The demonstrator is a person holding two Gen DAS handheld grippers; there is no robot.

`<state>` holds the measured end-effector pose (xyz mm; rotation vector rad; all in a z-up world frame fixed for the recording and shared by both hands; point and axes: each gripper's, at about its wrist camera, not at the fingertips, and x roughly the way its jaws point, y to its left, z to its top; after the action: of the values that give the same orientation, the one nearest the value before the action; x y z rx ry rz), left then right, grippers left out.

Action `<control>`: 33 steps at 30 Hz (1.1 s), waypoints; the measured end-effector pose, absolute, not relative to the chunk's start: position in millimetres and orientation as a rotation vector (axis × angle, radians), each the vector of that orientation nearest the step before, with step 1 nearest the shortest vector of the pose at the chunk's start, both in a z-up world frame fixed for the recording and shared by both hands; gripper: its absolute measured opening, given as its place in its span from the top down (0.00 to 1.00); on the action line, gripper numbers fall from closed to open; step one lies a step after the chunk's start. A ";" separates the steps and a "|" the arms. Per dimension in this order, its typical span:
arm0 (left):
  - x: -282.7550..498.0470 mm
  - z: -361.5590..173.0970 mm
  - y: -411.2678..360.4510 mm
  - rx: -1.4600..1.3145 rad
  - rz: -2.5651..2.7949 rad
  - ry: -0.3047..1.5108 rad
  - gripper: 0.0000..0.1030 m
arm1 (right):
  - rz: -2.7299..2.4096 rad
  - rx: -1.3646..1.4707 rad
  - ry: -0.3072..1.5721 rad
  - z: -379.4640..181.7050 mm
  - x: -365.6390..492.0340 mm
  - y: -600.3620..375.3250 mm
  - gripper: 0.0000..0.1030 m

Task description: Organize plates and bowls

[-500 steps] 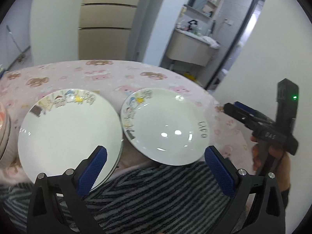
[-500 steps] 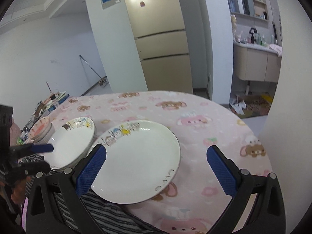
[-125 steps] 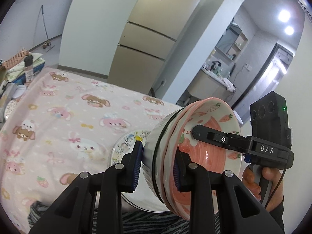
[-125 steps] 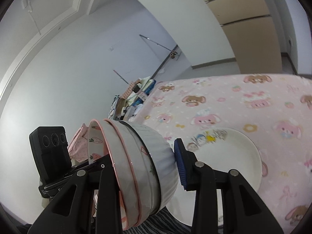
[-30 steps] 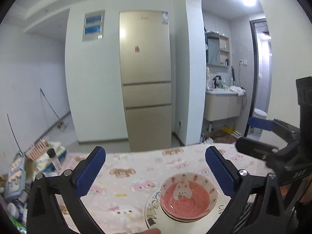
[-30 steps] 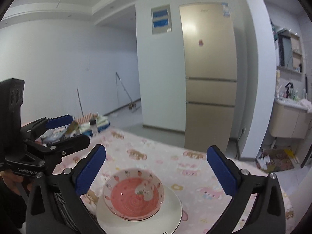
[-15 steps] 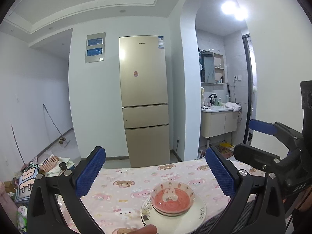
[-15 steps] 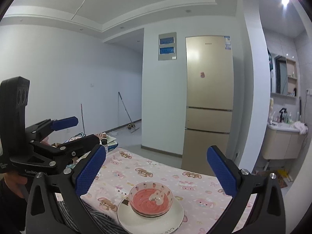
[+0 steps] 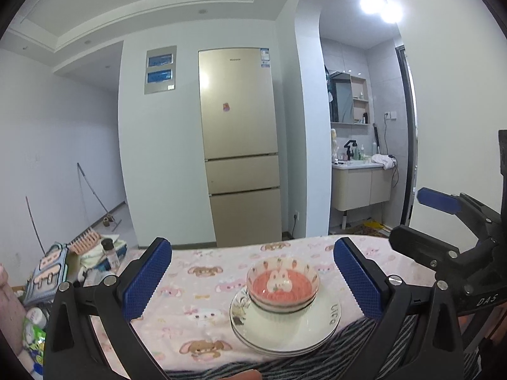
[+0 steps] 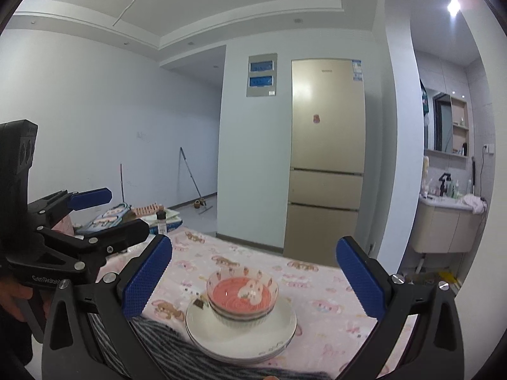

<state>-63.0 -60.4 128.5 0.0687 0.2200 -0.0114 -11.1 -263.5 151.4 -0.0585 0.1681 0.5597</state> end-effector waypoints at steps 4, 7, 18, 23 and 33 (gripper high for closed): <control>-58.0 103.6 -56.8 0.073 0.002 0.237 0.00 | 0.546 -0.063 0.188 125.4 -6.0 -263.9 0.00; -50.2 83.3 -55.1 0.072 0.007 0.267 0.00 | 0.541 -0.069 0.207 106.1 -2.0 -262.6 0.00; -22.9 22.8 -49.1 0.092 -0.003 0.316 0.00 | 0.533 -0.072 0.295 48.0 12.9 -258.7 0.00; -11.4 1.4 -49.6 0.090 -0.024 0.365 0.00 | 0.521 -0.078 0.362 33.4 22.3 -255.1 0.00; -6.1 -10.7 -38.6 0.023 -0.031 0.402 0.00 | 0.517 -0.071 0.345 32.5 18.1 -259.4 0.00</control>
<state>-6.1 -38.6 -10.7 0.0234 0.4021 -0.0307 18.1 -259.4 32.5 -0.0707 0.3450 0.5171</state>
